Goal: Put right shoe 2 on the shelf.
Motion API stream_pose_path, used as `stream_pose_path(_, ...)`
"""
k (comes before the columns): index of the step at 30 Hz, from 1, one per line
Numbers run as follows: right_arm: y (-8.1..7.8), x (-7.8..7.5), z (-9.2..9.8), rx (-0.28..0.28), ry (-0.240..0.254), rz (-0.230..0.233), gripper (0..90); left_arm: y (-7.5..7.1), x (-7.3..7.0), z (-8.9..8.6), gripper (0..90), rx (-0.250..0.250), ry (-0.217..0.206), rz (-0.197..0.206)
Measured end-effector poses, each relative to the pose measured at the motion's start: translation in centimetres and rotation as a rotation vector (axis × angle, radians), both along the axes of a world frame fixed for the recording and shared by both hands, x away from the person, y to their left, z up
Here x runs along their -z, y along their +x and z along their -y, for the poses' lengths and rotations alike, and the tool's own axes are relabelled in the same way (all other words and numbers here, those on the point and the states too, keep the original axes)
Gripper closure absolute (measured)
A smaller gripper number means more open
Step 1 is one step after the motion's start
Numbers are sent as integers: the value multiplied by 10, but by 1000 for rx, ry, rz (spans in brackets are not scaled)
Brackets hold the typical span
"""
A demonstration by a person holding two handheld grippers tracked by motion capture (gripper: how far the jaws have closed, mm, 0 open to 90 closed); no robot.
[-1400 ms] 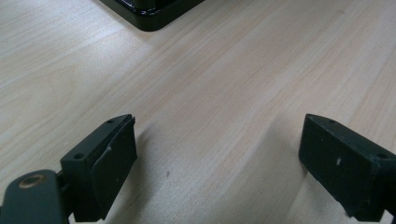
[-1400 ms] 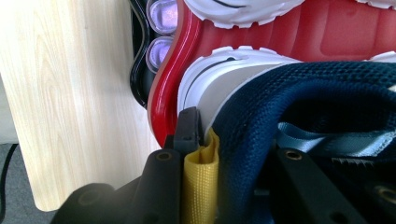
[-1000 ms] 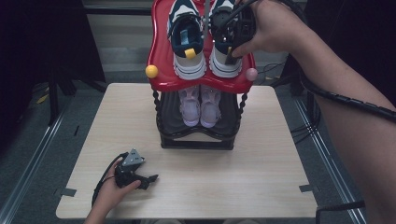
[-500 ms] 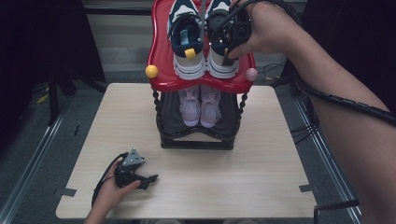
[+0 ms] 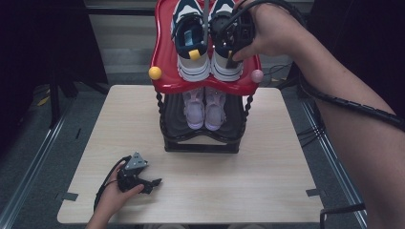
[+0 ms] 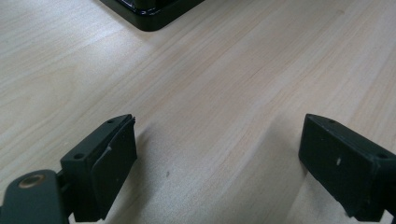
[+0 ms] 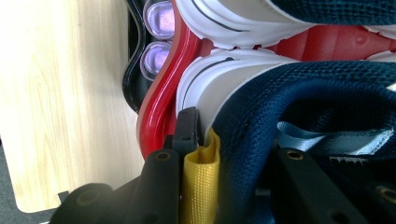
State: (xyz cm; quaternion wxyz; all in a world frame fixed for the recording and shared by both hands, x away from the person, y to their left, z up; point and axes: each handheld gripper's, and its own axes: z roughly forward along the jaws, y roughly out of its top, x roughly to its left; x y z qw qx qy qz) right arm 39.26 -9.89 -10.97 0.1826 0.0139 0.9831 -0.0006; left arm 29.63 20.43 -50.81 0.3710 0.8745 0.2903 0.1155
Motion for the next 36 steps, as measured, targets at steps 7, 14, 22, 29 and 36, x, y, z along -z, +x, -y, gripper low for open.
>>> stream_pose_path(7, 0, 1, 2, -4, 11, 8, 695, 0, 0, 0, 108, 0, 0, 0)
stream_pose_path(14, 0, 1, 6, 0, 32, 27, 644, 0, 0, 0, 108, 0, 0, 0)
stream_pose_path(22, -3, -6, 9, 16, 77, 36, 550, 0, 0, 0, 108, 0, 3, 2)
stream_pose_path(29, -6, -8, 14, 40, 114, 36, 453, 0, 0, 0, 108, 0, 0, 0)
stream_pose_path(36, -10, -12, 21, 67, 150, 32, 377, 0, 0, 0, 108, -3, -1, 2)
